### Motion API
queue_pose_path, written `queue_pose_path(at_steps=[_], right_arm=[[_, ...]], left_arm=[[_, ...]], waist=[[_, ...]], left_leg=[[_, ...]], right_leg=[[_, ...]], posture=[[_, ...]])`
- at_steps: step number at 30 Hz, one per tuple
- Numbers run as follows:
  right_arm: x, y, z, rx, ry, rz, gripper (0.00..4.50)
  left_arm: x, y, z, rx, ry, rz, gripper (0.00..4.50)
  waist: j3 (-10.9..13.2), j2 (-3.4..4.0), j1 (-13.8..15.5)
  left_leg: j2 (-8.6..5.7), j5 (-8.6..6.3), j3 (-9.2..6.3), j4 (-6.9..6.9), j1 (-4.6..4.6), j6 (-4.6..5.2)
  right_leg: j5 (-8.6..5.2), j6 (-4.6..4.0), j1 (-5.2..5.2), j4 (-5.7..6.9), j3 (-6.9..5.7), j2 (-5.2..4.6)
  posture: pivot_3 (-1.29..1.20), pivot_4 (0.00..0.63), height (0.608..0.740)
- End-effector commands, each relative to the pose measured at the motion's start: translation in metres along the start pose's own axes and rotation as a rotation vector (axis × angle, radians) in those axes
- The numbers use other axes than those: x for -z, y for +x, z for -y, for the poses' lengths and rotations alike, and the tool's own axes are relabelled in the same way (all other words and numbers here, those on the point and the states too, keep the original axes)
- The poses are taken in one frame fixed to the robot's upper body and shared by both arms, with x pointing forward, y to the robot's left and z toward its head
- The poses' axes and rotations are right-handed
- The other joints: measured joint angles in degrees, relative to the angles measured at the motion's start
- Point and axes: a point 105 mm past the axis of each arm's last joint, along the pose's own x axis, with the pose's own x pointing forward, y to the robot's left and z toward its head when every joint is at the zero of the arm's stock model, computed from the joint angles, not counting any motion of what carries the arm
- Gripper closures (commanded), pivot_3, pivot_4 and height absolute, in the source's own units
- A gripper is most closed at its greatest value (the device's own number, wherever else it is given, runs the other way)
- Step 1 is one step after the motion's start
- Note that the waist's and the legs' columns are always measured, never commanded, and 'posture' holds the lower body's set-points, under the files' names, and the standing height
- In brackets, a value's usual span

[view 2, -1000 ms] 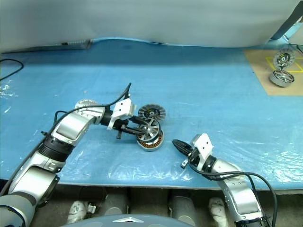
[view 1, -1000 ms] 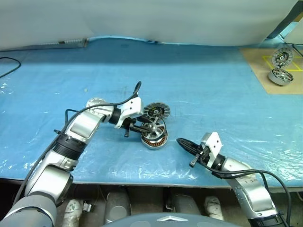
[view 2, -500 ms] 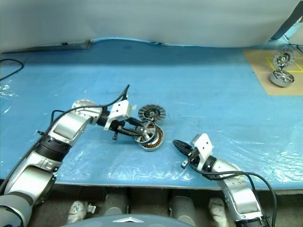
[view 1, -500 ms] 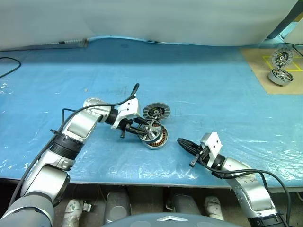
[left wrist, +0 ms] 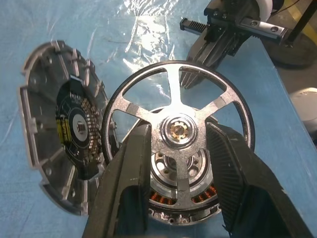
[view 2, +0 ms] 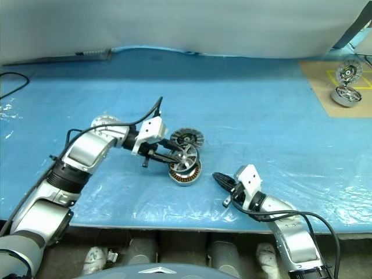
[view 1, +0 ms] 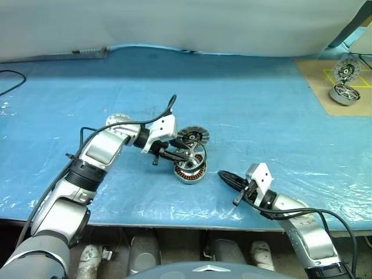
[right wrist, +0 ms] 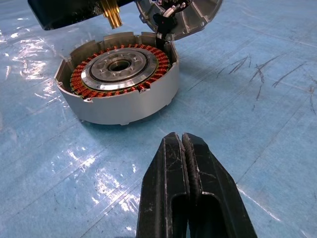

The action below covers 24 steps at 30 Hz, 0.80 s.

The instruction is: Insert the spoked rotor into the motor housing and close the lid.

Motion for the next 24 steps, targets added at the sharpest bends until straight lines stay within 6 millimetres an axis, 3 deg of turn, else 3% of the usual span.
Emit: queue_pose_path(at_steps=[1, 6, 24], right_arm=[[-0.005, 0.0, 0.001, -0.006, -0.017, 0.011, 4.5], [-0.004, 0.0, 0.0, -0.01, -0.018, 0.009, 4.5], [-0.007, -0.003, 0.006, 0.004, -0.036, 0.009, 4.5]], left_arm=[[-0.01, -0.003, 0.002, 0.008, 0.034, 0.019, 3.17], [-0.002, 0.001, 0.009, 0.03, 0.023, 0.01, 3.17], [0.018, 0.009, 0.004, -0.019, 0.004, -0.015, 3.17]], waist=[[0.0, 0.0, -0.01], [0.0, 0.0, 0.01], [0.0, 0.0, 0.02]], left_leg=[[0.0, 0.0, 0.0, 0.0, 0.0, 0.0], [0.0, 0.0, 0.0, 0.0, 0.0, 0.0], [0.0, 0.0, 0.0, 0.02, 0.0, 0.0]], right_leg=[[0.0, 0.0, 0.0, 0.0, 0.0, 0.0], [0.0, 0.0, 0.0, 0.0, 0.0, 0.0], [0.0, 0.0, 0.01, 0.0, 0.0, -0.01]], posture=[[0.0, 0.15, 0.74], [0.0, 0.15, 0.74], [0.0, 0.15, 0.74]])
